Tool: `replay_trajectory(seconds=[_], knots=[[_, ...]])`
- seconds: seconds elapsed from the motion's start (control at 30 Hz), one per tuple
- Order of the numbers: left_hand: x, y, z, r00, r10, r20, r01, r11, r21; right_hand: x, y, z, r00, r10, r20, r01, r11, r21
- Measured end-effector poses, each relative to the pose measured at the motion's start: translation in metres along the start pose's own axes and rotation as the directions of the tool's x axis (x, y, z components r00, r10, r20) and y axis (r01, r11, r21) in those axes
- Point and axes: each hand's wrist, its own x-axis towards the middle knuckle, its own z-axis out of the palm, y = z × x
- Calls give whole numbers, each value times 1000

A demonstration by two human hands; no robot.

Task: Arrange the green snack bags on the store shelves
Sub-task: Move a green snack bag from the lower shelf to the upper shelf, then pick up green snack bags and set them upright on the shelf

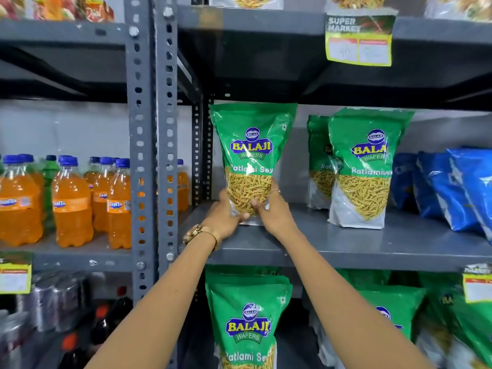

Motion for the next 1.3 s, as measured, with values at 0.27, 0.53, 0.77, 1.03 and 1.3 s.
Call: replay_trajectory(seconds=[0.27,0.53,0.77,1.03,1.3], knots=[[0,0,2,998,-54,20,51,989,138,2,2,0,996,60,72,-62,998,26],[-12,7,-3,997,-72,11,70,986,151,-1,0,-4,990,138,37,-139,990,12],[-109,13,13,694,315,-648,-443,896,-39,-98,1,-15,868,-96,-487,306,876,373],[-230,-114,137,875,-295,-384,18,813,-582,-238,144,48,896,433,-100,-309,769,560],[-170,-192,163,856,-507,102,388,501,-774,-205,214,97,721,645,253,-665,543,512]])
